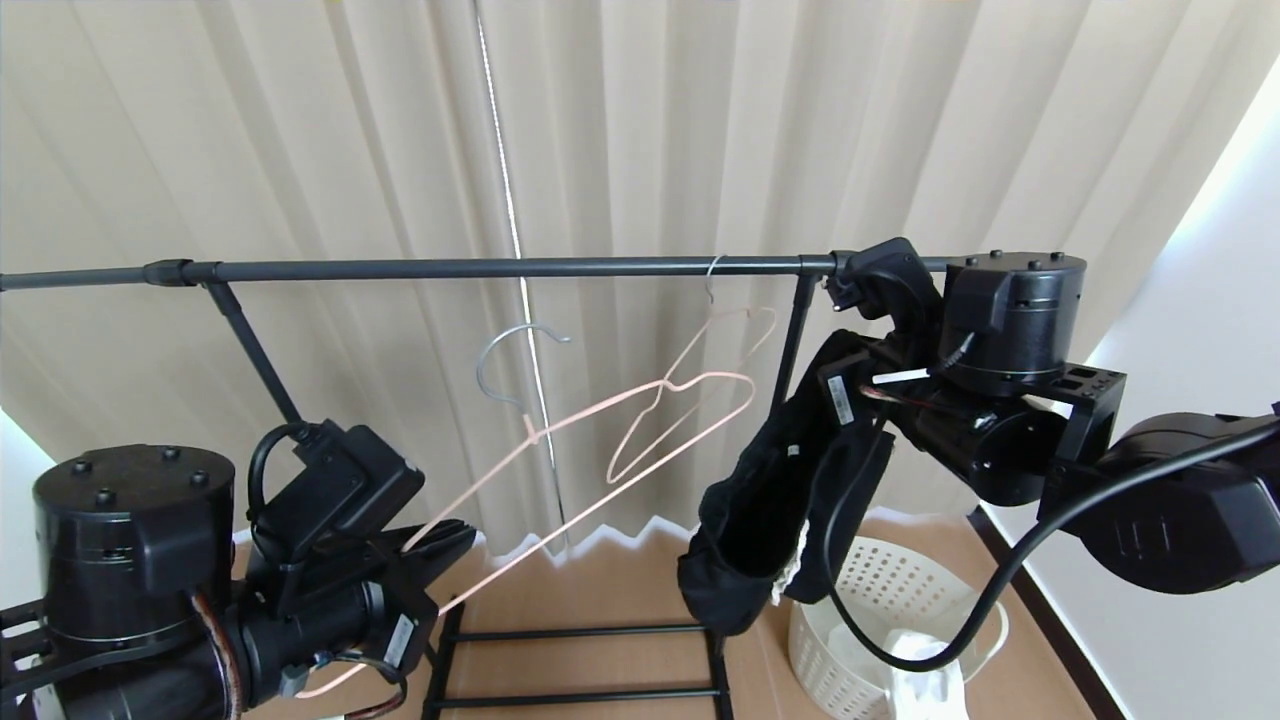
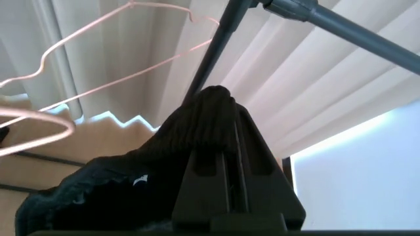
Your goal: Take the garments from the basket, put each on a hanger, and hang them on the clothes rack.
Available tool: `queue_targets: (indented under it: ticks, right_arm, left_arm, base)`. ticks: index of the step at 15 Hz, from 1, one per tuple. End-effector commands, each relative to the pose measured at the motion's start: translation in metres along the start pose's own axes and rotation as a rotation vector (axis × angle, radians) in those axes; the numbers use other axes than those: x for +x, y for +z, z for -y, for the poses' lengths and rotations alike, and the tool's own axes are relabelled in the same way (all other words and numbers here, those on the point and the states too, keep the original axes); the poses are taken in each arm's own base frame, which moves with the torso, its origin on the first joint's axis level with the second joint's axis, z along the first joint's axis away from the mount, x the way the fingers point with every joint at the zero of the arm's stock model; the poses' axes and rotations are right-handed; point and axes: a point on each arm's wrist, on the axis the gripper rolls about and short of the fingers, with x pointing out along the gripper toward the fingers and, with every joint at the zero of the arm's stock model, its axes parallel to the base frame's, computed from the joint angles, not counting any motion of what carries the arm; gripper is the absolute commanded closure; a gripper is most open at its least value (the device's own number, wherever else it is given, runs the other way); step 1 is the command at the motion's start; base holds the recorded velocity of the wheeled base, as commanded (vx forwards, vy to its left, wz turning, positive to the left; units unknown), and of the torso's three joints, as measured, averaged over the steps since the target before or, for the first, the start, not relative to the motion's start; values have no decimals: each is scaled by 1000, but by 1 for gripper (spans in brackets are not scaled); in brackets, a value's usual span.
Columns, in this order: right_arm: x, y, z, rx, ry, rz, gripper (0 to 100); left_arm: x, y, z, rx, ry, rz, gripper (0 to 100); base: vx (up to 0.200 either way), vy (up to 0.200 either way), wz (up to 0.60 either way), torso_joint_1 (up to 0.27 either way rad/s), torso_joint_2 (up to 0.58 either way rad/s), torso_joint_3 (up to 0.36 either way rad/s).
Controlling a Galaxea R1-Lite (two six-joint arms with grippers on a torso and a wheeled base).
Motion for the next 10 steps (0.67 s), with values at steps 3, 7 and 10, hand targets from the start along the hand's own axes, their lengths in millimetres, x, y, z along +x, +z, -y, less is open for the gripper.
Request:
queue_targets:
  ticks: [3,7,10]
  right_arm:
    - [6,6,-2,7,-6,15,100]
    - [8,7,-3,9,-5,18,100]
    - [8,6,-2,9,-7,14,100]
  left_arm:
    - [19,3,13,21,-62,-28,100]
    - [41,10,23,33,-98,-43,100]
    - [48,14,26,36,-103,-40,100]
  base:
    - [0,0,0,0,0,0]
    - [0,0,0,0,0,0]
    - [0,0,0,0,0,0]
